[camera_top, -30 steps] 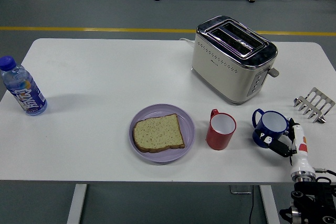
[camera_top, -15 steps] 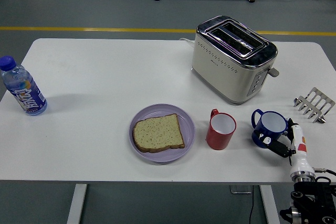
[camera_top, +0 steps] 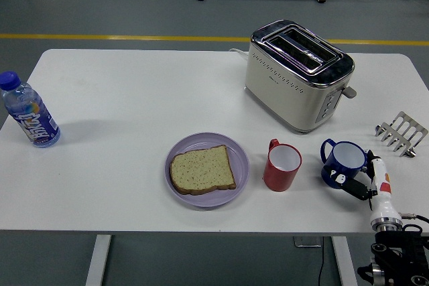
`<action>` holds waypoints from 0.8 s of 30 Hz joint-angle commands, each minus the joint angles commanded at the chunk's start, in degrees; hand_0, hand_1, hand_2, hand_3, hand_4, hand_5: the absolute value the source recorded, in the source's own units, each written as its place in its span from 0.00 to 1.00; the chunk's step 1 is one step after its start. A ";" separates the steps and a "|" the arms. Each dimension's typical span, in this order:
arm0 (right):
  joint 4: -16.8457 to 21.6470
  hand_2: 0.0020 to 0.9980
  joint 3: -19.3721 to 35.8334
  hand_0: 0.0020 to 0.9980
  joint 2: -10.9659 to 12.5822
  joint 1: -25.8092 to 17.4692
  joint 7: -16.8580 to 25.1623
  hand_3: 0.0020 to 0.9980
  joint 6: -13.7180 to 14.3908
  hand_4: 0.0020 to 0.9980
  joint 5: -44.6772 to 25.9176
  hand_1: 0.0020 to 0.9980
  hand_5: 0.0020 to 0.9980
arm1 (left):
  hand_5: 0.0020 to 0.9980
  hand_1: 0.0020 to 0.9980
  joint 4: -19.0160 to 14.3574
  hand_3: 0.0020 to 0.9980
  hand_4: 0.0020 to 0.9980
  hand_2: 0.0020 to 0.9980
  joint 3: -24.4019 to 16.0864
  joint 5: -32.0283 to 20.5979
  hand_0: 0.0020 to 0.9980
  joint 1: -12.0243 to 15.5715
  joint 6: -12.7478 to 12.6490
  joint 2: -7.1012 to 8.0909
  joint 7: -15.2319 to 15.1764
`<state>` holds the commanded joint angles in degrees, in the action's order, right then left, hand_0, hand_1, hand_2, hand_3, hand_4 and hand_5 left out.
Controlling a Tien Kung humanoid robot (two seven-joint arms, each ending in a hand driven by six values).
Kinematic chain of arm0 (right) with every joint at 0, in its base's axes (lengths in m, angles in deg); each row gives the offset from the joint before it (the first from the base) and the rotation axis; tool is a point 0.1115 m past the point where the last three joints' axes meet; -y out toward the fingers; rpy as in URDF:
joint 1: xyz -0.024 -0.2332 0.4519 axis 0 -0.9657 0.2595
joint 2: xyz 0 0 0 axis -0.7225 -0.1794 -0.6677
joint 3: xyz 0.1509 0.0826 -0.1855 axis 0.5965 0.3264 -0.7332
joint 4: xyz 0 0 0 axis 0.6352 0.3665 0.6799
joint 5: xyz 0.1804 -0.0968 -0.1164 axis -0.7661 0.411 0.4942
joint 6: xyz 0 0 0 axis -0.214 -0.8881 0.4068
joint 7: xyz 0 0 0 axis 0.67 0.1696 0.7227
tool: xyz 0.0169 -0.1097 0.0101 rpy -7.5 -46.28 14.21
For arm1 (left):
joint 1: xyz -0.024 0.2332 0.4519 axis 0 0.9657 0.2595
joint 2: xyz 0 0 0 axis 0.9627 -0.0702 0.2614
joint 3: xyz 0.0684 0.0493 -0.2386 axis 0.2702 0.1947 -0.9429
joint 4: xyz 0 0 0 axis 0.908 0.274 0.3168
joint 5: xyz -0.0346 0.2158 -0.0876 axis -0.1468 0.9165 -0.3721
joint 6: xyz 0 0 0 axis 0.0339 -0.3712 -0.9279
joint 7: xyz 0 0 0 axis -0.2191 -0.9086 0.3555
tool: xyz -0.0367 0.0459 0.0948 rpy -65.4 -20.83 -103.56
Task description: Pick up the cup,pour liquid into bread,place the cup on the desk
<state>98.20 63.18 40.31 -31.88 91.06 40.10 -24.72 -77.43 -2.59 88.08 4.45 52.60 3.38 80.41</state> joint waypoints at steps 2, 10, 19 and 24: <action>0.00 0.61 0.03 0.55 0.00 0.00 0.01 0.70 0.10 0.80 0.02 0.49 0.00 | 1.00 0.68 0.00 0.54 0.25 0.69 0.05 -0.06 0.68 0.00 0.00 0.01 -0.03; -0.05 0.66 0.19 0.62 -0.05 0.00 0.05 0.74 0.65 0.82 0.17 0.55 0.01 | 1.00 0.68 0.00 0.54 0.25 0.69 0.09 -0.11 0.68 -0.01 0.01 0.03 -0.06; -0.19 0.74 0.50 0.72 -0.08 -0.02 0.02 0.77 0.61 0.83 0.16 0.62 0.00 | 1.00 0.68 0.01 0.54 0.25 0.69 0.13 -0.18 0.68 -0.11 0.01 0.06 -0.06; -0.14 0.79 0.58 0.76 -0.08 0.00 0.09 0.80 0.28 0.84 0.29 0.67 0.00 | 1.00 0.68 0.01 0.54 0.25 0.69 0.20 -0.29 0.68 -0.17 0.01 0.08 -0.08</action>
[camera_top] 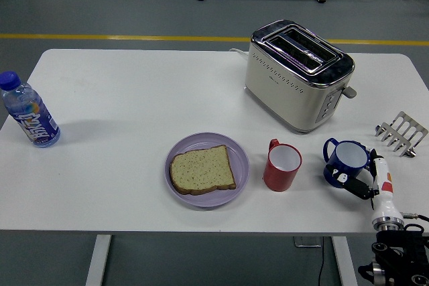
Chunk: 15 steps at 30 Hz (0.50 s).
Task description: Pick up the cup,pour liquid into bread,place the cup on the desk
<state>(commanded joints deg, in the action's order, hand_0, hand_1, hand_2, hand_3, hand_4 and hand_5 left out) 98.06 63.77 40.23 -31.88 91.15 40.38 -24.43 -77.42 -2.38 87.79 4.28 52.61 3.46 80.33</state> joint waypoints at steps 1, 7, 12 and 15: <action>-0.01 0.79 -0.01 0.76 0.00 0.01 0.02 0.80 -0.04 0.84 0.01 0.67 0.00 | 1.00 0.68 0.00 0.54 0.25 0.69 0.00 0.03 0.68 -0.01 0.00 0.00 0.01; -0.21 0.83 0.21 0.78 -0.05 -0.01 -0.12 0.86 -0.63 0.87 0.47 0.70 0.00 | 1.00 0.68 0.00 0.54 0.25 0.69 0.12 -0.20 0.68 -0.03 0.00 0.04 -0.08; -0.27 0.87 0.35 0.81 -0.06 -0.09 -0.04 0.91 -0.77 0.91 0.56 0.73 0.02 | 1.00 0.68 0.00 0.54 0.25 0.69 0.12 -0.19 0.68 0.01 0.00 0.04 -0.08; -0.35 0.87 0.39 0.81 -0.05 -0.18 -0.07 0.91 -0.78 0.91 0.51 0.73 0.02 | 1.00 0.68 0.00 0.54 0.25 0.69 -0.02 0.01 0.68 0.05 0.00 -0.01 0.01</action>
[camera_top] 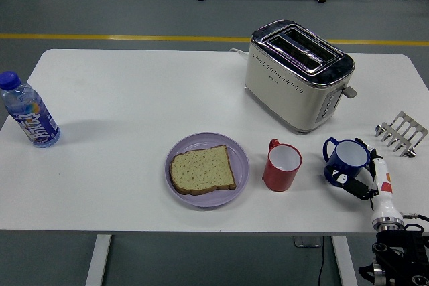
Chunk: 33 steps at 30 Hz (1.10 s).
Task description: Pick up the cup,pour liquid into bread,place the cup on the desk
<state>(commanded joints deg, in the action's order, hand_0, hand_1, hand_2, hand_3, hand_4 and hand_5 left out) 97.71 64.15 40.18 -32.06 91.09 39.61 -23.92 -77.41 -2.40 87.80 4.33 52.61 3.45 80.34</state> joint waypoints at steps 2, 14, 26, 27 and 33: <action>-0.03 0.91 0.08 0.87 -0.01 -0.04 0.00 0.95 0.03 0.93 -0.03 0.77 0.02 | 1.00 0.68 0.00 0.54 0.25 0.69 -0.04 0.06 0.68 0.01 -0.01 -0.01 0.03; -0.07 0.93 0.90 0.89 -0.08 -0.50 -0.10 0.98 -0.13 0.95 0.27 0.80 0.02 | 1.00 0.68 -0.01 0.54 0.25 0.69 -0.60 1.06 0.68 0.11 0.00 -0.09 0.38; -0.33 0.97 1.63 0.94 -0.19 -0.83 -0.91 1.00 -0.16 0.96 1.67 0.86 0.04 | 1.00 0.68 -0.03 0.54 0.25 0.69 -1.20 2.11 0.68 0.29 0.09 -0.11 0.70; -0.25 0.97 1.72 0.94 -0.19 -0.86 -0.91 1.00 -0.16 0.96 1.77 0.86 0.04 | 1.00 0.68 -0.03 0.54 0.25 0.69 -1.18 2.08 0.68 0.29 0.10 -0.11 0.69; 0.36 0.97 2.53 0.95 -0.29 -1.06 -1.01 1.00 -0.09 0.97 2.21 0.86 0.04 | 1.00 0.68 -0.04 0.54 0.25 0.69 -0.88 1.57 0.68 0.25 0.08 -0.06 0.51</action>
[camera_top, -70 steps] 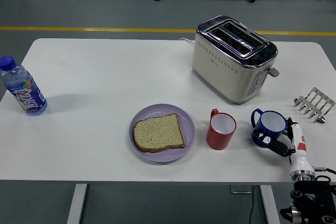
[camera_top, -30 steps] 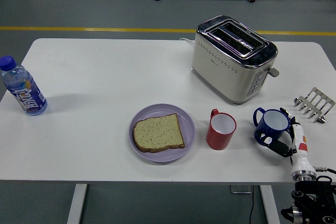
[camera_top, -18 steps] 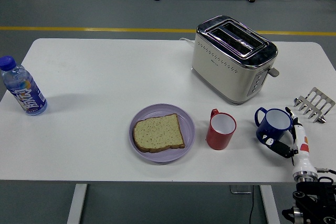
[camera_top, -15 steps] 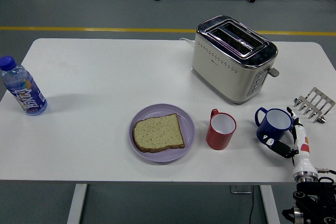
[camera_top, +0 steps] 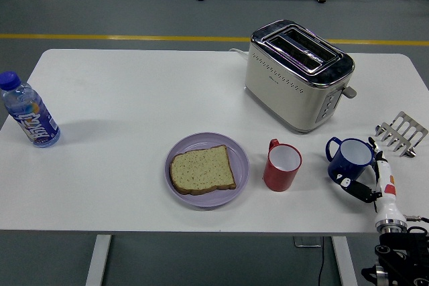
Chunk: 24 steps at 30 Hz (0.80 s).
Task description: Pick up the cup,pour liquid into bread,place the cup on the desk
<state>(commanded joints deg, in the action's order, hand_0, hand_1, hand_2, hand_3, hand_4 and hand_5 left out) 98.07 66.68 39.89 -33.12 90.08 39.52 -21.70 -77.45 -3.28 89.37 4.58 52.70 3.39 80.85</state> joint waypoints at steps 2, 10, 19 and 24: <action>0.11 0.97 0.23 0.95 -0.03 -0.04 0.00 1.00 0.02 0.97 0.11 0.86 0.04 | 1.00 0.68 0.00 0.54 0.25 0.69 0.09 -0.16 0.68 -0.02 -0.01 0.01 -0.06; 1.40 0.98 1.70 0.95 -0.12 -0.34 -0.87 1.00 0.53 0.98 2.36 0.87 0.04 | 1.00 0.68 0.00 0.54 0.25 0.69 0.41 -0.74 0.68 -0.13 -0.03 0.03 -0.24; 3.56 0.98 2.82 0.97 0.14 -1.06 -1.52 1.00 1.02 0.99 4.34 0.88 0.04 | 1.00 0.68 -0.01 0.54 0.25 0.69 0.61 -1.06 0.68 -0.23 -0.03 0.07 -0.36; 5.58 0.98 3.96 0.97 0.43 -1.93 -2.01 1.00 1.56 1.00 6.07 0.88 0.04 | 1.00 0.68 0.01 0.54 0.25 0.69 0.74 -1.29 0.68 -0.27 -0.04 0.11 -0.46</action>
<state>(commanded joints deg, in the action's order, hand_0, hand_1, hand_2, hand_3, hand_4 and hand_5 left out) 103.65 70.64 40.32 -35.05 88.06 41.08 -15.64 -77.44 -2.54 88.08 4.31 52.66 3.49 80.39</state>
